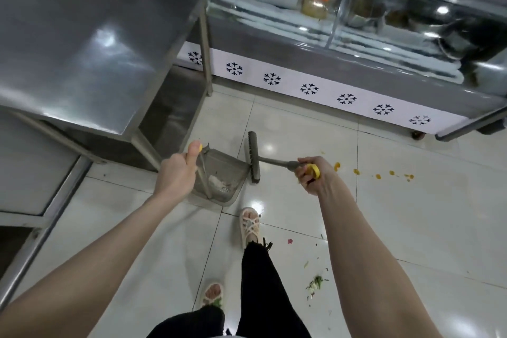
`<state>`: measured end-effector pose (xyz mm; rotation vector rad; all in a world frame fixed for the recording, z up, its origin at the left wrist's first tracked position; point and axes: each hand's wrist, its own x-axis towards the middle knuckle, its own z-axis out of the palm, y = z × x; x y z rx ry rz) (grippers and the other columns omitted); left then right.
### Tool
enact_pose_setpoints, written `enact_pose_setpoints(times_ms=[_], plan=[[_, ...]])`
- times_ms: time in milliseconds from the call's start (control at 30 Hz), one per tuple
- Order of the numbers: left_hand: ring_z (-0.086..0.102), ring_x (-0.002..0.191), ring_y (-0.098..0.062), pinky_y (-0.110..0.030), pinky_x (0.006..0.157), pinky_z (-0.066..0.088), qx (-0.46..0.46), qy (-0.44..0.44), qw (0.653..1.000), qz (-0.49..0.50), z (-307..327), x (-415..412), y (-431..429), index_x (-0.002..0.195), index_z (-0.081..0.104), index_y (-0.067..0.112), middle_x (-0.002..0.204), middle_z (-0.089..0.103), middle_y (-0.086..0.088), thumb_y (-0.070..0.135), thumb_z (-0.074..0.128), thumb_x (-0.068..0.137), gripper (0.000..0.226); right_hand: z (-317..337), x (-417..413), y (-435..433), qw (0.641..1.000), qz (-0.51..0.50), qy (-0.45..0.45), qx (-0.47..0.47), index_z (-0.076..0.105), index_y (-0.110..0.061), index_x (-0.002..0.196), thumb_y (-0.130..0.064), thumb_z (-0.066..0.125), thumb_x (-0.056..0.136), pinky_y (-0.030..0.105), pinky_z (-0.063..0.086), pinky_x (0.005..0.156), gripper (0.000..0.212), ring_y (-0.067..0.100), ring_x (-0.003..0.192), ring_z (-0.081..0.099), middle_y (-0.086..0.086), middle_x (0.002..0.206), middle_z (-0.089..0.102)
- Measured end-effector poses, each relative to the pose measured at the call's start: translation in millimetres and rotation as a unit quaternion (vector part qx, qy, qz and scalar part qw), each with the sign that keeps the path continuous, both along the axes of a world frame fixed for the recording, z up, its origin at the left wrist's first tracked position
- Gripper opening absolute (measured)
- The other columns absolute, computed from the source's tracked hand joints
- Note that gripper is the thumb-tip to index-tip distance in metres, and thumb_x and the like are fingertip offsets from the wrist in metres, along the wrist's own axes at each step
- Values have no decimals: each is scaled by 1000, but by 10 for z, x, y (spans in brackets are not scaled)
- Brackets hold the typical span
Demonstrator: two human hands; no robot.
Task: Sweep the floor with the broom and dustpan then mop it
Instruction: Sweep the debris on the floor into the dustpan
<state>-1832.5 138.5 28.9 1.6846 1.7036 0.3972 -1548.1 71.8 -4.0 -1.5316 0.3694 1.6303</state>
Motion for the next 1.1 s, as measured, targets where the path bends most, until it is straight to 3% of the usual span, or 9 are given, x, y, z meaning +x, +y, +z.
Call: enact_pose_setpoints(times_ms=[200,400,500,600,667,733,800,933,1100], plan=[[46,61,-19,-34,67,34,-24,13,999,47,-32,409,624,60,51,4,60,53,-8,55,21,97,70,-112,395,1077,994,100,-34,-13,53,-4,86,-11,49,92,12,22,24,10,5,26,42,1,40,44],[55,74,-31,-34,71,38,-42,28,996,79,-29,690,1248,59,52,9,64,57,-11,54,20,97,68,-246,555,2201,977,187,-99,-20,55,-6,93,-5,55,86,11,24,26,7,8,27,44,2,43,47],[50,64,-29,-29,65,31,-31,22,996,84,-54,775,1480,56,44,7,55,50,-8,49,22,99,63,-327,516,2635,963,229,-142,-13,57,-6,94,-3,58,84,11,25,30,11,10,28,45,5,56,50],[44,53,-23,-29,58,27,-42,55,993,96,24,842,1687,71,53,4,56,47,-5,34,33,101,47,-403,495,3004,945,272,-182,-8,57,-5,87,-3,62,82,11,26,32,8,11,28,46,7,65,51],[44,40,-22,-27,47,28,-51,-3,995,90,28,839,1813,83,58,-4,51,49,-10,20,40,101,35,-463,469,3210,931,302,-205,4,55,-4,82,-3,64,81,12,26,33,10,12,29,46,7,65,51],[46,42,-17,-26,47,30,-75,-10,992,104,39,890,1915,62,52,6,47,47,-6,42,22,101,60,-525,413,3388,913,334,-233,13,54,-5,78,-5,65,82,13,27,32,12,13,34,48,7,63,51],[47,45,-13,-22,49,33,-38,7,995,97,-93,859,1993,51,42,11,46,46,-2,55,17,93,66,-608,328,3567,894,367,-256,13,56,-5,78,-7,66,84,13,28,31,12,16,42,50,8,65,52],[48,46,-7,-14,48,32,-11,18,996,88,-143,838,2106,48,40,19,44,46,3,46,26,99,59,-724,216,3863,864,419,-281,4,56,-7,81,-9,64,86,11,31,29,10,18,42,53,11,75,53],[53,57,-25,-28,60,33,-14,27,995,97,-160,763,2125,51,44,14,51,50,-4,57,19,90,63,-807,145,4106,831,469,-299,-10,57,-6,99,-4,63,86,12,35,29,14,26,69,57,12,98,54]])
